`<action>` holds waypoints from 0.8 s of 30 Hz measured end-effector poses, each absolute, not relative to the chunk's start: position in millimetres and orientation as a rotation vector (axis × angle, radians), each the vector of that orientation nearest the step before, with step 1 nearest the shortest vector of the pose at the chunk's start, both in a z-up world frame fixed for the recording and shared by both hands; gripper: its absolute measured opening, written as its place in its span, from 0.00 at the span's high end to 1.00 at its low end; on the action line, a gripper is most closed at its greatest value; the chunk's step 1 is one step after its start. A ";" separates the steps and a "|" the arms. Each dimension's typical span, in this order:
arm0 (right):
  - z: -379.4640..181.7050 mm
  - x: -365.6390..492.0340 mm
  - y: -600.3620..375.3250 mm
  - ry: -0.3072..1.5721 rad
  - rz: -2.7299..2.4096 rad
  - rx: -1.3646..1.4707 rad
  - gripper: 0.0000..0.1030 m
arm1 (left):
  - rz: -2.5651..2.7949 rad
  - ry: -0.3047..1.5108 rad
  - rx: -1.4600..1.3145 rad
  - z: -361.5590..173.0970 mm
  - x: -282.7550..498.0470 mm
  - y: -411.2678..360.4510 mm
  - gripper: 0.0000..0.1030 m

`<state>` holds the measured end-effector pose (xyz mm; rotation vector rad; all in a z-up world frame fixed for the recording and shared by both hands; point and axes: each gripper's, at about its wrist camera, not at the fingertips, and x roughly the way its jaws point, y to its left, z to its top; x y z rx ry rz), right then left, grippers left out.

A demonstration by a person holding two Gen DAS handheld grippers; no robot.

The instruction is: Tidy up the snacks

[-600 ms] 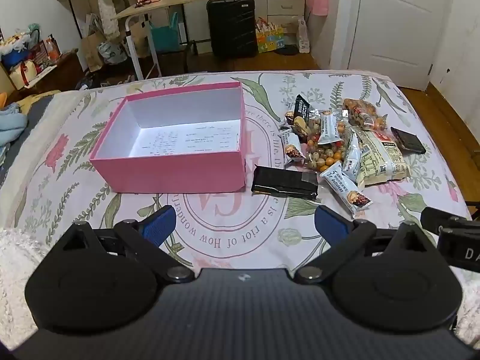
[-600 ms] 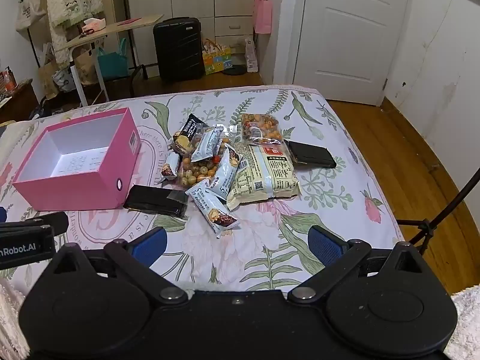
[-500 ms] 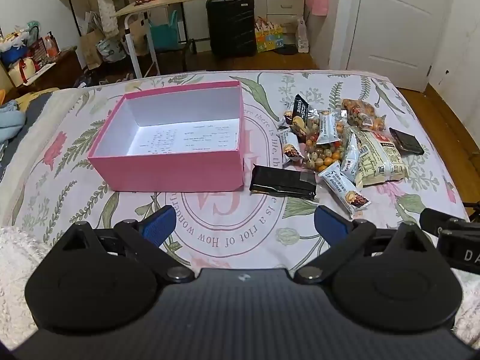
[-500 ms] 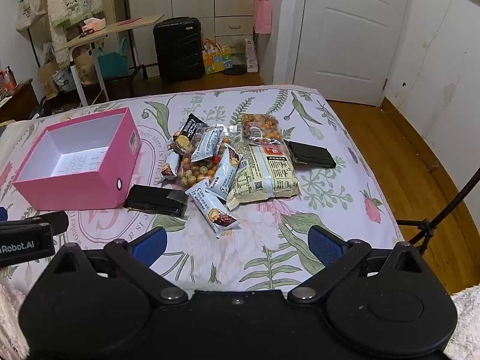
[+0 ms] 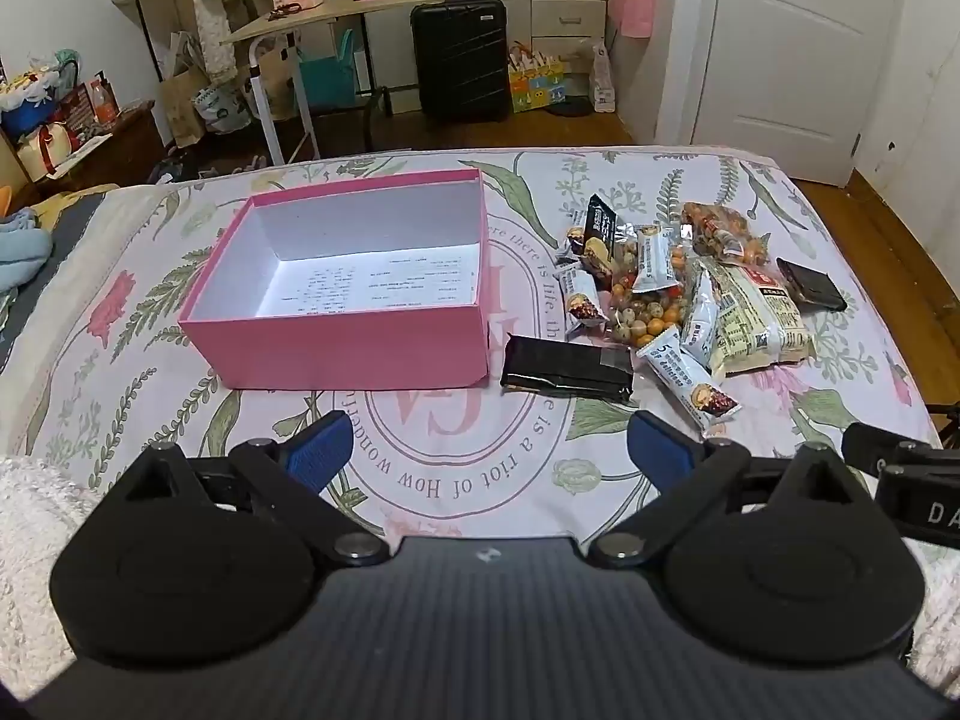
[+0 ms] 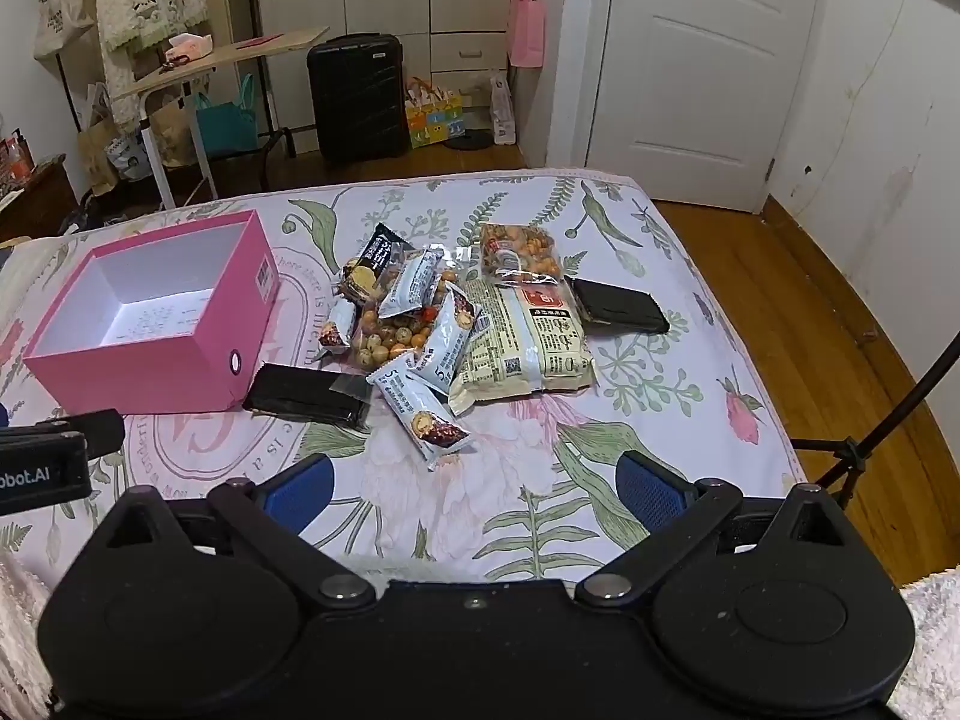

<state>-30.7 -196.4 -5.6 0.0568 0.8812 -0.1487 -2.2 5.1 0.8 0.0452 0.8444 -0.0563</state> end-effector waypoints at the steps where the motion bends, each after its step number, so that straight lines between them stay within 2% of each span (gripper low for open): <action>1: -6.4 -31.5 -196.5 0.879 -0.148 0.057 0.02 | -0.056 0.844 0.045 0.6 -2.3 4.8 0.04; 24: -1.1 -37.2 -196.4 0.850 -0.149 0.041 0.02 | -0.053 0.824 0.071 1.4 -5.0 -1.7 0.03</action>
